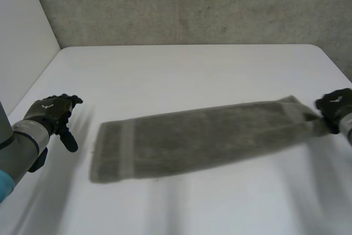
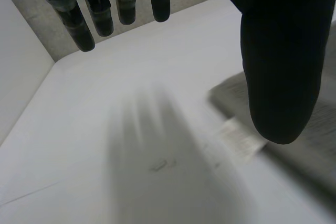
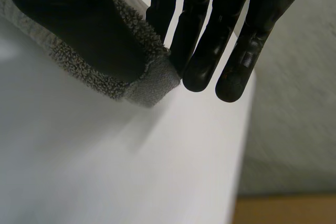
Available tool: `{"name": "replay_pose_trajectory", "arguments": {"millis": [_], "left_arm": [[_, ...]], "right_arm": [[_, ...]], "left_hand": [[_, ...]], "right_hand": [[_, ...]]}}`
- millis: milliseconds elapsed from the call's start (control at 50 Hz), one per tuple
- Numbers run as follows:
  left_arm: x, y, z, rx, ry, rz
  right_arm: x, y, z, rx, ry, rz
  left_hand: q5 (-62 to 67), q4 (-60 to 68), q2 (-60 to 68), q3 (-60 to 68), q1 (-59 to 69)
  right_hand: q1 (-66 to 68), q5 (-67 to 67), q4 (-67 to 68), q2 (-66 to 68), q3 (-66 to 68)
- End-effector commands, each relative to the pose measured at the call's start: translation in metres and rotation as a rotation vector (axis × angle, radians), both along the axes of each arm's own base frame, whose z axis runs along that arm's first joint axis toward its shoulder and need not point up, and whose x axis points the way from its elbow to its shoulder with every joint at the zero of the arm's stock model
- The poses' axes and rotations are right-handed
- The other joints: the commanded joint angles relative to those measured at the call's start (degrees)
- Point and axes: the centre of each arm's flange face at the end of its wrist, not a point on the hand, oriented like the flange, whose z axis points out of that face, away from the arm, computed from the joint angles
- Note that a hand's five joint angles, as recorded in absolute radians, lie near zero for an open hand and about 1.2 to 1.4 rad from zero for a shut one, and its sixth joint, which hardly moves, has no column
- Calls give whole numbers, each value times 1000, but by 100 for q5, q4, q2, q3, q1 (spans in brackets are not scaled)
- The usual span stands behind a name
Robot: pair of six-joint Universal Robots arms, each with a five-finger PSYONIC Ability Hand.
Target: Fold the laundry
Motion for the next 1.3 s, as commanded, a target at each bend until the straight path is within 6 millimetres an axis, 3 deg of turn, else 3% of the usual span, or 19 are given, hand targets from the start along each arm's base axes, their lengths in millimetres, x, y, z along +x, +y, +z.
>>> {"name": "replay_pose_trajectory", "arguments": {"millis": [20, 60, 180, 220, 240, 280, 300, 340, 360, 400, 420, 500, 600, 660, 780, 820, 860, 1100, 1300], "left_arm": [[0, 0, 0, 0, 0, -2], [0, 0, 0, 0, 0, -2], [-1, 2, -1, 3, -2, -5], [-1, 2, -1, 3, -2, -5], [-1, 2, -1, 3, -2, -5], [-2, 3, -1, 3, -2, -8], [-2, 3, -1, 3, -2, -8], [-2, 4, -1, 5, -2, -8], [-2, 4, -1, 5, -2, -8], [-2, 4, -1, 3, -2, -8], [-2, 4, -1, 2, -2, -8], [-2, 5, -1, 3, -2, -9], [-3, 5, -1, 0, -2, -13], [-3, 7, -3, 8, -3, -15], [-13, 15, -4, 3, -1, -56], [-18, 17, -3, -1, 1, -77], [-24, 20, -2, -7, 2, -96], [-93, 52, 26, -109, 55, -327], [-145, 65, 9, -53, 157, -427]], "right_arm": [[-56, -17, 13, -7, 227, -179], [-74, -26, 25, -52, 269, -251], [-58, -30, 40, -165, 209, -219], [-16, -22, 60, -279, 92, -96], [-16, -21, 60, -279, 92, -95], [34, -3, 76, -359, -33, 88], [34, -2, 76, -359, -33, 89], [86, 24, 82, -393, -127, 298], [86, 24, 82, -393, -127, 299], [138, 57, 78, -390, -186, 503], [138, 57, 78, -390, -187, 504], [205, 122, 46, -280, -226, 757], [232, 167, 6, -144, -223, 879], [239, 190, -16, -80, -206, 935], [241, 197, -26, -52, -193, 931], [238, 193, -18, -74, -192, 885], [236, 190, -9, -103, -198, 849], [176, 141, 57, -153, -464, 508], [114, 129, 21, 65, -450, 259]], "left_hand": [[-179, 40, 52, 32, -51], [-179, 40, 52, 32, -51], [-179, 40, 52, 32, -51], [-179, 40, 52, 32, -51], [-179, 40, 52, 32, -51], [-179, 40, 52, 32, -51], [-179, 40, 52, 32, -51], [-179, 40, 52, 32, -51], [-179, 40, 52, 32, -51], [-179, 40, 52, 32, -51], [-179, 40, 52, 32, -51], [-179, 40, 52, 32, -51], [-179, 40, 52, 32, -51], [-179, 40, 52, 32, -51], [-179, 40, 52, 32, -51], [-184, 35, 48, 27, -55], [-179, 40, 52, 32, -51], [-146, 73, 86, 65, -17], [-45, 174, 187, 166, 84]], "right_hand": [[2613, 1439, 1180, 1256, 1235], [2613, 1439, 1180, 1256, 1235], [2613, 1439, 1180, 1256, 1235], [2613, 1439, 1180, 1256, 1235], [2613, 1439, 1180, 1256, 1235], [2613, 1439, 1180, 1256, 1235], [2613, 1439, 1180, 1256, 1235], [2613, 1439, 1180, 1256, 1235], [2613, 1439, 1180, 1256, 1235], [2613, 1439, 1180, 1256, 1235], [2613, 1439, 1180, 1256, 1235], [2613, 1439, 1180, 1256, 1235], [2613, 1439, 1180, 1256, 1235], [2613, 1439, 1180, 1256, 1235], [1778, 604, 345, 421, 400], [-2894, -4068, -4327, -4251, -4273], [-4330, -5505, -5763, -5688, -5709], [-4387, -5561, -5820, -5744, -5765], [-4387, -5561, -5820, -5744, -5765]]}}
